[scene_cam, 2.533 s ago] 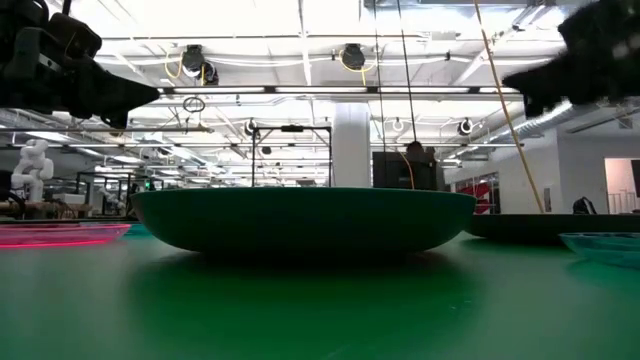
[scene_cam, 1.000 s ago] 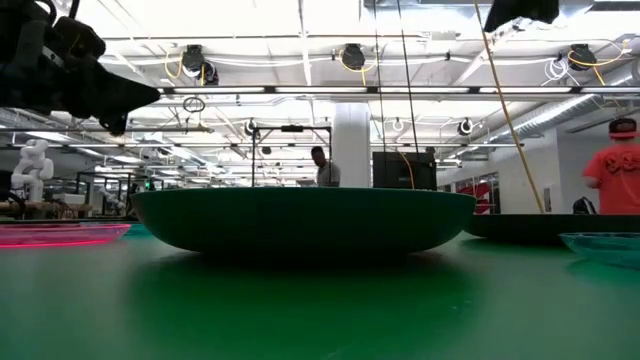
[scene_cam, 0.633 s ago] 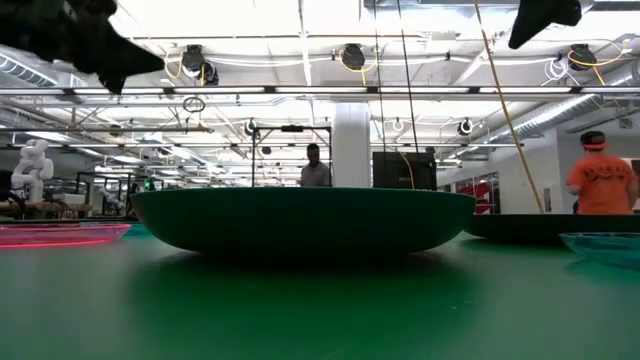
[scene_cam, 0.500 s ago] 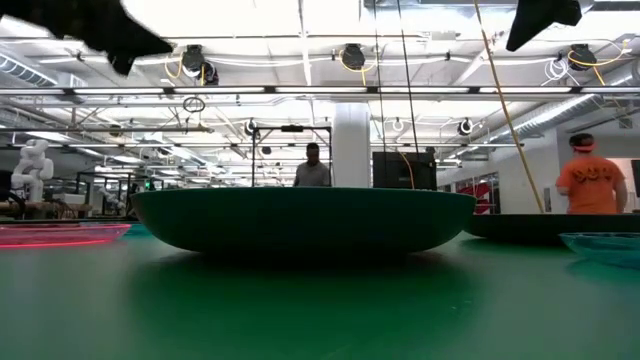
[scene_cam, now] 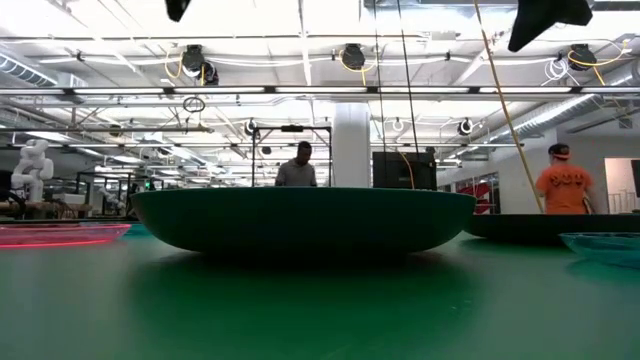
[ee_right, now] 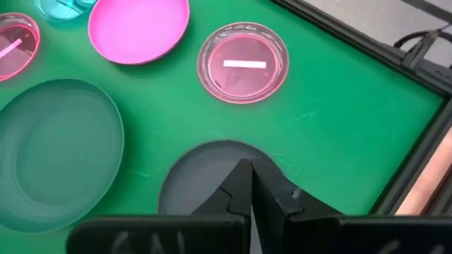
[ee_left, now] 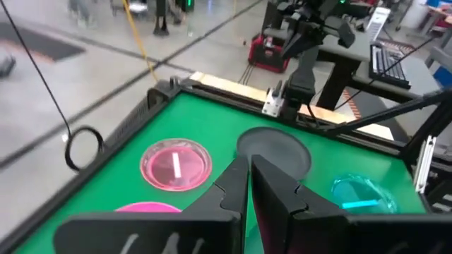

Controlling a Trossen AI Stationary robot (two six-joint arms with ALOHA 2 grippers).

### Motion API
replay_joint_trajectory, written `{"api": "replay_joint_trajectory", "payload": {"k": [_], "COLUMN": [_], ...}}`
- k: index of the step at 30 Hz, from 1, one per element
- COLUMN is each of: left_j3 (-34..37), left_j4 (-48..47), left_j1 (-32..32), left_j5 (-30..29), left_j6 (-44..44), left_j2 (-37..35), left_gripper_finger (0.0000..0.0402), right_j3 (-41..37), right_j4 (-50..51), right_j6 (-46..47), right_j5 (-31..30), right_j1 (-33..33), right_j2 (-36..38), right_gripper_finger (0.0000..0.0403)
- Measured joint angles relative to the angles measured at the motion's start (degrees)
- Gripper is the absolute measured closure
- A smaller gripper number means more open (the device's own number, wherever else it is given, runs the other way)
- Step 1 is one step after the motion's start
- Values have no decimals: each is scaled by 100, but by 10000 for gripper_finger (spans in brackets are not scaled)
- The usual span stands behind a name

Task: Stack plastic plates
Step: Stack the black plate on top of the green plate

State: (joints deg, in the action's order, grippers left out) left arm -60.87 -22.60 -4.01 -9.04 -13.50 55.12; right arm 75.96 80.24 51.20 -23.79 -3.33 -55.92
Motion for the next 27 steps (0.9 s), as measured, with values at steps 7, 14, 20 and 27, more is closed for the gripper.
{"api": "replay_joint_trajectory", "payload": {"k": [7,14,20,27], "left_j3": [-702,-815,-825,-825], "left_j4": [-253,-83,-13,-5], "left_j1": [48,326,498,537], "left_j5": [19,49,64,59], "left_j6": [-609,-1246,-1856,-1983], "left_j2": [1045,1643,1879,1888], "left_gripper_finger": [378,378,378,378], "right_j3": [-471,-1613,-2509,-3258], "right_j4": [127,66,-164,-949], "right_j6": [375,1040,1113,269], "right_j5": [637,1683,2226,2551], "right_j1": [2,43,479,1364], "right_j2": [17,13,15,12], "right_gripper_finger": [403,402,378,342]}}
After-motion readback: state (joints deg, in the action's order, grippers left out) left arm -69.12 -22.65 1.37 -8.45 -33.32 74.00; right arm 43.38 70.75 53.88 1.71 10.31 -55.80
